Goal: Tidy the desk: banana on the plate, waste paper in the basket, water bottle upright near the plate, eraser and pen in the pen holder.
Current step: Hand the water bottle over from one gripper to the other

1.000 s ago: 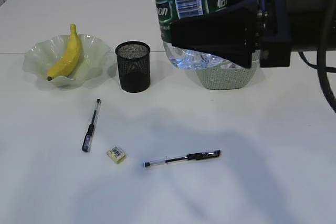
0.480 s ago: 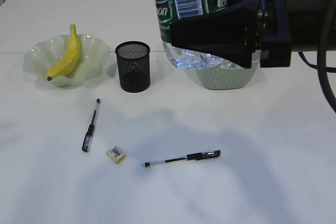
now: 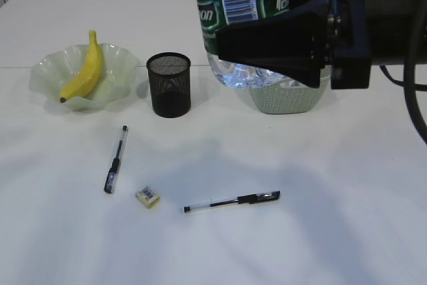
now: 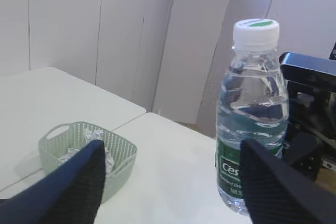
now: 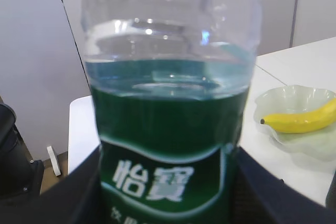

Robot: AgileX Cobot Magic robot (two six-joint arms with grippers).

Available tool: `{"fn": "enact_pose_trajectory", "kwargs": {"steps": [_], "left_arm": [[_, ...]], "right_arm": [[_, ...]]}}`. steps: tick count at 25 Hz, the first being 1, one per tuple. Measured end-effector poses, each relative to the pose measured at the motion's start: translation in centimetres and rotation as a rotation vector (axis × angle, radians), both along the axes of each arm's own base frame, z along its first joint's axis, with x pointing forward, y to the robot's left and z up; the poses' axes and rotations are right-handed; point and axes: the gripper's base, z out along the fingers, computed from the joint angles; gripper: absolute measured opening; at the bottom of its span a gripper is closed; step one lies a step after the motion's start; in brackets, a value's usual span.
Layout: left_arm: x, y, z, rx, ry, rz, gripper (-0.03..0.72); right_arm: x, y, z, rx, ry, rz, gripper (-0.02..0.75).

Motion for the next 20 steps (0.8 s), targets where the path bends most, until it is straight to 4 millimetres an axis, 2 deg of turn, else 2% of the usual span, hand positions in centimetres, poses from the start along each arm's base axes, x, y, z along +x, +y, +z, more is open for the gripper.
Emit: {"fn": "enact_pose_trajectory", "kwargs": {"steps": [4, 8, 15, 20], "left_arm": [[1.3, -0.8, -1.0, 0.004, 0.002, -0.065, 0.573], [2.1, -2.3, -1.9, 0.010, -0.042, -0.139, 0.573], [3.9, -4.8, -4.6, 0.070, -0.045, -0.246, 0.573], [3.8, -5.3, -4.8, 0.068, -0.084, -0.319, 0.573]], "right_arm": [[0.0, 0.0, 0.0, -0.001, -0.003, 0.000, 0.393], [0.0, 0.0, 0.0, -0.002, -0.005, 0.001, 0.393], [0.0, 0.0, 0.0, -0.001, -0.007, 0.001, 0.393], [0.0, 0.0, 0.0, -0.001, -0.009, 0.001, 0.393]]}}
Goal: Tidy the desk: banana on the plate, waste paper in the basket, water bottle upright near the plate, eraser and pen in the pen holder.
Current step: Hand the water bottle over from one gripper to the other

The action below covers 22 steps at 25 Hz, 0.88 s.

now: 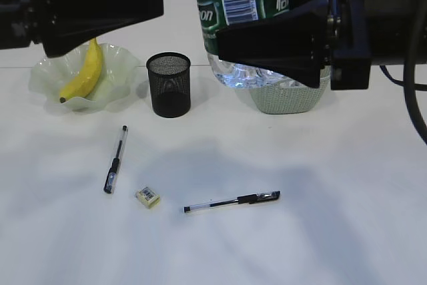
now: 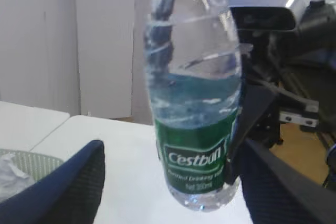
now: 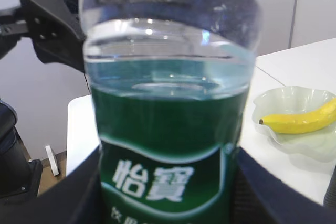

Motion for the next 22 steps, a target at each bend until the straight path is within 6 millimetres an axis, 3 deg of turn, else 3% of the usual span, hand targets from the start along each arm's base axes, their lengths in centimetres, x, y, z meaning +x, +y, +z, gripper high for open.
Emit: {"fn": "enact_pose_trajectory", "kwargs": {"steps": [7, 11, 22], "left_arm": [[-0.1, -1.3, 3.1, -0.052, -0.105, -0.118, 0.573], [0.6, -2.7, 3.0, -0.055, -0.098, -0.169, 0.574], [2.6, -3.7, 2.9, -0.063, -0.089, -0.200, 0.576]], "right_arm": [[0.0, 0.0, 0.0, 0.001, 0.000, 0.000, 0.393], [0.0, 0.0, 0.0, 0.002, 0.001, -0.001, 0.393], [0.0, 0.0, 0.0, 0.002, 0.001, -0.001, 0.393]]}}
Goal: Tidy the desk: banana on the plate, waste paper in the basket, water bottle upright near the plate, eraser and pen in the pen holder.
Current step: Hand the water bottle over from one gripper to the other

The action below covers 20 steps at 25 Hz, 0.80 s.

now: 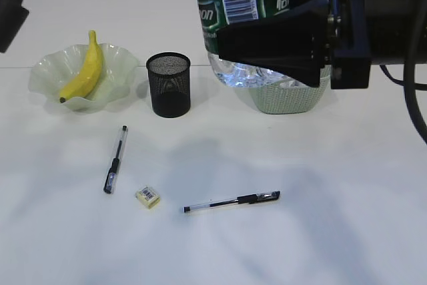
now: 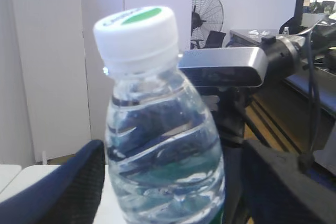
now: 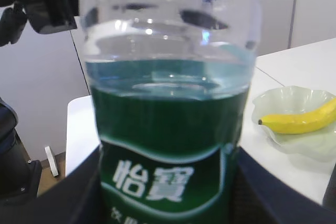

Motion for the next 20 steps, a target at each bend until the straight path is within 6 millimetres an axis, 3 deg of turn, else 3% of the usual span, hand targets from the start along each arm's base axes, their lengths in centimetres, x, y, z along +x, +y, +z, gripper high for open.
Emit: {"fn": "enact_pose_trajectory", "kwargs": {"steps": [11, 20], "left_arm": [[-0.4, -1.2, 0.1, -0.012, 0.027, -0.030, 0.587], [0.3, -2.1, -1.4, -0.002, 0.099, -0.066, 0.587]], "right_arm": [[-0.1, 0.0, 0.0, 0.001, -0.009, 0.011, 0.393], [-0.1, 0.0, 0.0, -0.007, -0.013, 0.017, 0.393]]}}
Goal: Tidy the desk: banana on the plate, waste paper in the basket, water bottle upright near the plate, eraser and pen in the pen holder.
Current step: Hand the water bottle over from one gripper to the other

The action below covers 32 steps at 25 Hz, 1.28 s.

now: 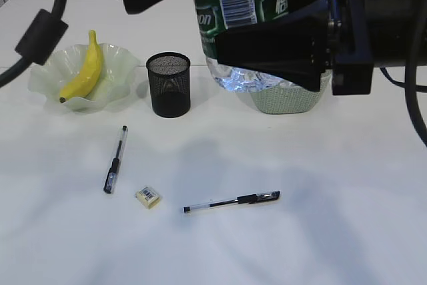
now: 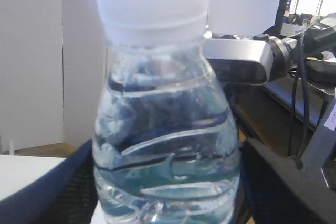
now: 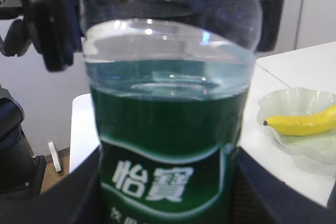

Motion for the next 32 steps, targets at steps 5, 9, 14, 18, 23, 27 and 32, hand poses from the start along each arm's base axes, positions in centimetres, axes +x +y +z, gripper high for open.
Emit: {"fn": "enact_pose_trajectory", "kwargs": {"steps": [5, 9, 14, 18, 23, 27, 32], "left_arm": [[0.1, 0.0, 0.0, 0.003, 0.002, -0.004, 0.580], [0.5, -0.4, 1.0, -0.007, -0.036, -0.014, 0.573], [0.9, -0.8, 1.3, -0.014, -0.044, -0.025, 0.571], [1.1, -0.9, 1.0, -0.011, -0.033, -0.028, 0.565], [1.2, -0.9, 0.9, -0.011, -0.026, -0.029, 0.471], [1.2, -0.9, 0.9, -0.011, -0.023, -0.029, 0.414], [1.2, -0.9, 0.9, -0.011, -0.022, -0.029, 0.412]], "right_arm": [[0.0, 0.0, 0.0, 0.000, 0.001, -0.002, 0.393], [0.1, 0.0, 0.0, 0.001, 0.002, -0.009, 0.393], [0.1, 0.0, 0.0, 0.003, 0.003, -0.012, 0.393], [0.1, 0.0, 0.0, 0.003, 0.005, -0.012, 0.393], [0.1, 0.0, 0.0, 0.002, 0.005, -0.014, 0.393], [0.1, 0.0, 0.0, 0.002, 0.005, -0.014, 0.393], [0.1, 0.0, 0.0, 0.002, 0.005, -0.014, 0.393]]}}
